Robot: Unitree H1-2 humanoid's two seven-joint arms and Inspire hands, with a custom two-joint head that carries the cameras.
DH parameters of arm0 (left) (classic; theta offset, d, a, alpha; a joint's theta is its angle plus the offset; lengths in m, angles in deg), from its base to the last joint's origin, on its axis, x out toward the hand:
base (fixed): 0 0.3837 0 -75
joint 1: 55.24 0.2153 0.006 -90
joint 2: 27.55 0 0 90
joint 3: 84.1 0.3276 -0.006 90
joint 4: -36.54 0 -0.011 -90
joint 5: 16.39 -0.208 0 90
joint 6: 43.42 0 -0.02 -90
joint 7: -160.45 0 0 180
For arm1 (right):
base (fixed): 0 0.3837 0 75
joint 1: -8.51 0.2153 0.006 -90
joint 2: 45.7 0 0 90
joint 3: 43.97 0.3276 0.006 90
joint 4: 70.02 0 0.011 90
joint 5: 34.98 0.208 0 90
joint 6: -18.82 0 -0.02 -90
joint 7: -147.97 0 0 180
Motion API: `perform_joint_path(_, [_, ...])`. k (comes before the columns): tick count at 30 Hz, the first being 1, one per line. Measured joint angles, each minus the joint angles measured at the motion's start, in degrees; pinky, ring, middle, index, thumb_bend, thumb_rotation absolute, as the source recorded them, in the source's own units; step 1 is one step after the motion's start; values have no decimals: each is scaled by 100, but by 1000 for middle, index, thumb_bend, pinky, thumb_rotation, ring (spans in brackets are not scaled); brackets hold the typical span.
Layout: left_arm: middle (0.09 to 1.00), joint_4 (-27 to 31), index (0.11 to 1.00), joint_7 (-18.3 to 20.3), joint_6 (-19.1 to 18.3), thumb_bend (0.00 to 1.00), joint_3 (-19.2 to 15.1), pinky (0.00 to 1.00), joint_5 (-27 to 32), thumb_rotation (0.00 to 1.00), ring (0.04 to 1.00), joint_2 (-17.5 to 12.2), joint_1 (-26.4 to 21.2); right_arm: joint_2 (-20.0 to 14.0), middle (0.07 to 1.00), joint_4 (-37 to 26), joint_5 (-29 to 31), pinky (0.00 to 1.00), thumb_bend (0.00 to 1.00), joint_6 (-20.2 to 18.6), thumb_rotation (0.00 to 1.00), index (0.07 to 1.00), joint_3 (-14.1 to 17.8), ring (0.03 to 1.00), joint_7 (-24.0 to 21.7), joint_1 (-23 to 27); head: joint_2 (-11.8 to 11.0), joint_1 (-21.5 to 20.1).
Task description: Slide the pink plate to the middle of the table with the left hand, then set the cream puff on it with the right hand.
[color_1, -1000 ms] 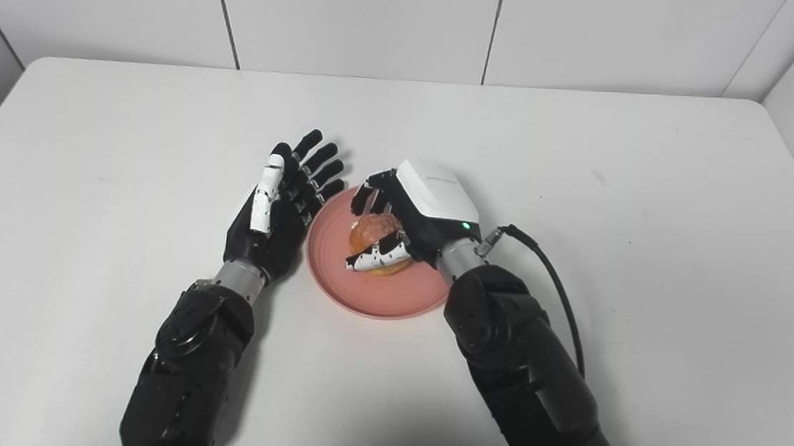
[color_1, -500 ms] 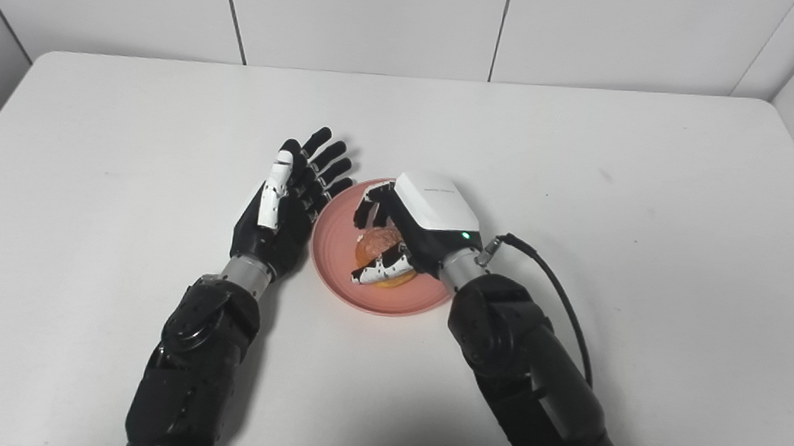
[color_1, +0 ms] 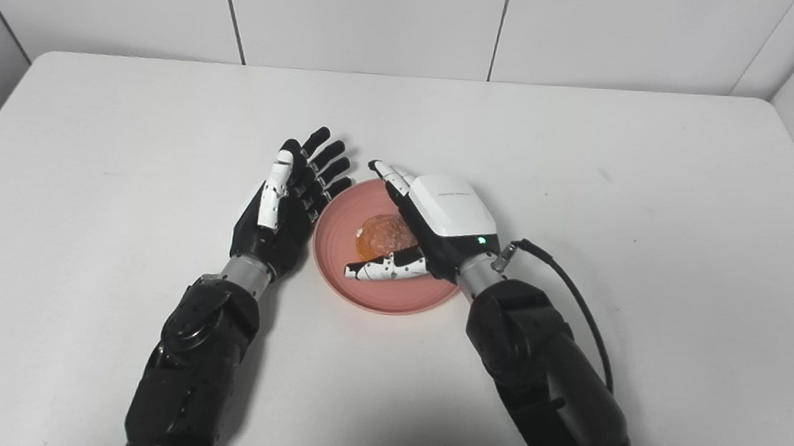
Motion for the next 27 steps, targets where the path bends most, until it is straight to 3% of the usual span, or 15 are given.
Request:
perform_joint_path(8, [926,-4,915,4,-2,395,-14,908,7,1000,928,4,-2,-38,1000,-12,121,878,958,156,870,1000,182,977,8,-65,-18,0])
perform_joint_path(13, [907,-6,896,4,-2,391,-67,900,8,1000,910,24,-4,-9,1000,-10,502,892,962,376,896,1000,415,983,170,-165,-35,9])
perform_joint_path(17, [914,5,901,4,-4,400,-91,915,8,1000,917,28,-2,122,1000,3,1033,791,925,811,986,1000,844,960,647,-414,-53,17])
perform_joint_path(22, [928,70,912,4,-3,404,-96,933,-8,1000,927,-8,34,426,1000,132,1859,916,797,1491,1000,1000,1508,985,1437,-792,-62,26])
perform_joint_path(25, [929,121,916,15,76,401,-72,931,-75,1000,928,-56,112,639,1000,146,2450,950,687,1542,1000,1000,1956,998,1658,-961,-70,61])
perform_joint_path(27, [935,160,927,31,277,411,-20,937,-190,1000,931,-118,220,746,1000,142,2797,985,666,1543,1000,1000,2189,1000,1733,-1075,-79,79])
